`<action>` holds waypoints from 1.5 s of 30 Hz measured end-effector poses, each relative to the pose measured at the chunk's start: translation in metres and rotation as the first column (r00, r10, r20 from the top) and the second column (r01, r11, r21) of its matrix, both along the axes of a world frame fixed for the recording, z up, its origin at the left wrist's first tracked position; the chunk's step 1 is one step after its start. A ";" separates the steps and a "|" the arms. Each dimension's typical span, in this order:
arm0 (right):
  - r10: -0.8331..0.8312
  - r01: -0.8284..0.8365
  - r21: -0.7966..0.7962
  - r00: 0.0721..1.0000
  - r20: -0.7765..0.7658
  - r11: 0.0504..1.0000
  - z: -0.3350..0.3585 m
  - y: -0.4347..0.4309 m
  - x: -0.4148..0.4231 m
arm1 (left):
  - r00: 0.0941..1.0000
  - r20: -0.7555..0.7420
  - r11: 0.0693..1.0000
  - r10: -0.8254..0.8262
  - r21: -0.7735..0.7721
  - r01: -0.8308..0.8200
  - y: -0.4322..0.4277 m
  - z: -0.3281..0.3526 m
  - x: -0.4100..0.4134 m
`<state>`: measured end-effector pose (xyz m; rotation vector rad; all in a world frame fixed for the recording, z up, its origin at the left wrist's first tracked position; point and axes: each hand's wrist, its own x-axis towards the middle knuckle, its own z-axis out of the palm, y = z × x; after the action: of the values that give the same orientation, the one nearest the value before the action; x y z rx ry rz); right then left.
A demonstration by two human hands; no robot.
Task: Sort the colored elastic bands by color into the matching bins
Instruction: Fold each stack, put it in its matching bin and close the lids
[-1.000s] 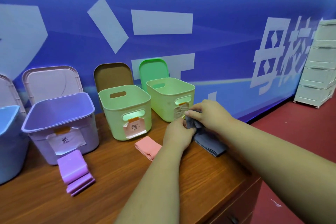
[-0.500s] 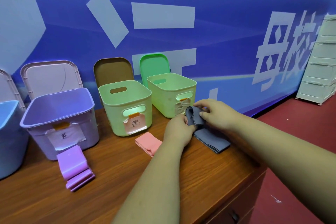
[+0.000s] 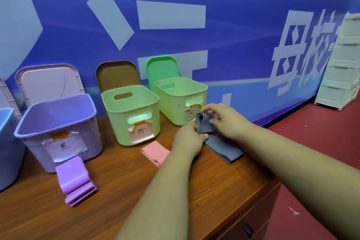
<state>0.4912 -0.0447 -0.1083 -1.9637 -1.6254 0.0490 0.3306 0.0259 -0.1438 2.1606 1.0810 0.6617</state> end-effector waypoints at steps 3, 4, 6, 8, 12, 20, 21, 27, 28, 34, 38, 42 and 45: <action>-0.001 0.001 0.009 1.000 -0.015 1.000 0.001 -0.001 -0.002 | 1.000 0.005 0.999 -0.025 -0.036 0.025 -0.001 0.001 0.000; 0.001 -0.001 0.012 1.000 -0.022 1.000 0.001 -0.002 -0.003 | 0.999 0.025 0.997 -0.039 -0.058 0.040 -0.001 0.002 -0.001; 0.001 -0.001 0.016 0.999 -0.033 1.000 0.002 -0.004 -0.004 | 0.997 0.063 0.995 -0.042 -0.083 0.047 -0.003 0.003 0.000; 0.001 0.000 0.026 0.999 -0.044 1.000 0.002 -0.007 -0.005 | 0.999 0.049 0.999 -0.010 -0.040 0.012 -0.003 0.003 0.001; -0.002 0.004 0.035 0.999 -0.045 0.999 0.006 -0.019 -0.007 | 0.998 0.044 0.999 0.038 0.037 -0.039 -0.003 0.000 0.005; -0.066 0.061 -0.034 0.980 -0.188 0.998 0.007 -0.048 -0.016 | 0.998 0.020 0.971 -0.065 0.232 0.058 -0.014 0.004 0.003; -0.099 0.096 -0.025 0.977 -0.191 0.995 0.007 -0.051 -0.019 | 0.997 0.012 0.965 -0.079 0.251 0.073 -0.015 0.005 0.003; -0.206 0.200 -0.062 0.973 -0.108 0.978 0.006 -0.070 -0.034 | 0.992 0.035 0.981 -0.124 0.154 0.117 -0.021 0.013 -0.006; -0.205 0.199 -0.069 0.974 -0.094 0.977 0.004 -0.073 -0.036 | 0.992 0.036 0.987 -0.123 0.107 0.119 -0.020 0.014 -0.007; -0.183 0.181 -0.091 0.983 -0.009 0.979 -0.001 -0.083 -0.045 | 0.988 0.049 0.988 -0.145 -0.055 0.147 -0.012 0.015 -0.010; -0.191 0.194 -0.105 0.981 0.041 0.975 -0.003 -0.085 -0.047 | 0.985 0.059 0.981 -0.160 -0.104 0.165 -0.013 0.018 -0.011; -0.199 0.208 -0.139 0.977 0.078 0.968 -0.009 -0.089 -0.047 | 0.991 0.088 0.980 -0.099 -0.162 0.112 -0.018 0.022 -0.012; -0.198 0.199 -0.092 0.980 0.027 0.976 -0.018 -0.096 -0.048 | 0.992 0.121 0.976 -0.045 -0.208 0.069 -0.020 0.026 -0.009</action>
<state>0.4430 -0.1403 -0.1264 -2.1957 -1.4536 0.0311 0.3217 0.0061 -0.1181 1.9395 0.9778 0.6086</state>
